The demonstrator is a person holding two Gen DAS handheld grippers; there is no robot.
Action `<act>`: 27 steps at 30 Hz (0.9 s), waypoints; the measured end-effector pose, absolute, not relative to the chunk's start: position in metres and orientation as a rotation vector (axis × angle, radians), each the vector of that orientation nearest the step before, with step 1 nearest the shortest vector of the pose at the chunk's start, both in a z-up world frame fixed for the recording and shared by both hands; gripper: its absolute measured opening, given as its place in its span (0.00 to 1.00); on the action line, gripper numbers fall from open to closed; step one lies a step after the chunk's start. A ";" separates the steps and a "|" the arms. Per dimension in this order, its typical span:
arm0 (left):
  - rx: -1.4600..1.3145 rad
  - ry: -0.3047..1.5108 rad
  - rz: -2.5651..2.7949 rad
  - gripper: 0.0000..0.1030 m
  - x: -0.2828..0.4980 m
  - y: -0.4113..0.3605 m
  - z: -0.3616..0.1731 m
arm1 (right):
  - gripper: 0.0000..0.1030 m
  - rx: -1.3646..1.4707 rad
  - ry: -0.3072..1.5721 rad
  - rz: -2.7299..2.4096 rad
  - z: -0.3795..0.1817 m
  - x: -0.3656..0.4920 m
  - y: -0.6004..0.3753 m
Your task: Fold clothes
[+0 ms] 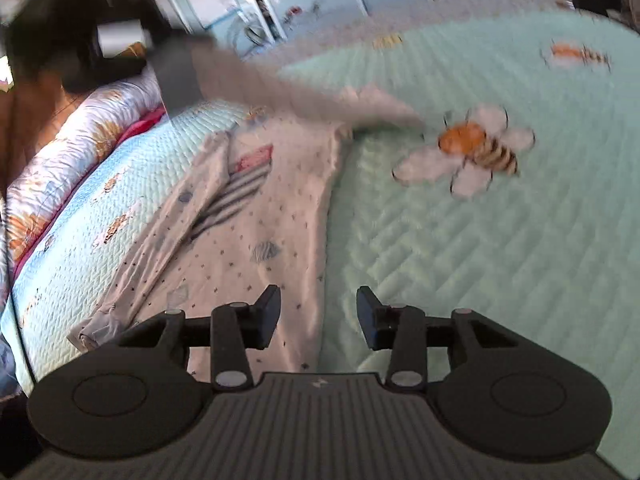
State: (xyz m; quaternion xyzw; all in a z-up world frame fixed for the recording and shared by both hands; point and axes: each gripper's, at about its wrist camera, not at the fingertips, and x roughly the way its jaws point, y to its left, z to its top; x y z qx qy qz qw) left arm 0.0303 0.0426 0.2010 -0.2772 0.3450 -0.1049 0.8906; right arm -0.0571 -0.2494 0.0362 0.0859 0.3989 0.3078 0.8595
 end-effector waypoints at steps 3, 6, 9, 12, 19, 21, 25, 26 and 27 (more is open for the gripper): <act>-0.523 0.696 -0.202 0.08 0.050 0.043 0.227 | 0.42 0.190 0.850 0.646 0.031 -0.062 -0.245; -0.483 0.691 -0.191 0.08 0.069 0.042 0.247 | 0.42 0.208 0.861 0.642 0.028 -0.066 -0.242; -0.444 0.685 -0.178 0.08 0.087 0.041 0.266 | 0.42 0.261 0.887 0.658 0.025 -0.065 -0.240; -0.411 0.683 -0.165 0.08 0.096 0.035 0.272 | 0.42 0.324 0.908 0.660 0.023 -0.063 -0.244; -0.332 0.709 -0.103 0.08 0.098 0.024 0.269 | 0.42 0.588 0.969 0.667 0.008 -0.055 -0.273; -0.333 0.725 -0.089 0.08 0.100 0.028 0.266 | 0.42 0.656 0.979 0.670 0.004 -0.054 -0.280; -0.311 0.745 -0.075 0.08 0.102 0.029 0.264 | 0.40 0.791 1.036 0.680 -0.005 -0.044 -0.297; -0.306 0.747 -0.074 0.08 0.102 0.029 0.264 | 0.39 0.799 1.050 0.678 -0.006 -0.043 -0.299; -0.305 0.748 -0.078 0.08 0.101 0.029 0.264 | 0.39 0.807 1.064 0.676 -0.006 -0.042 -0.301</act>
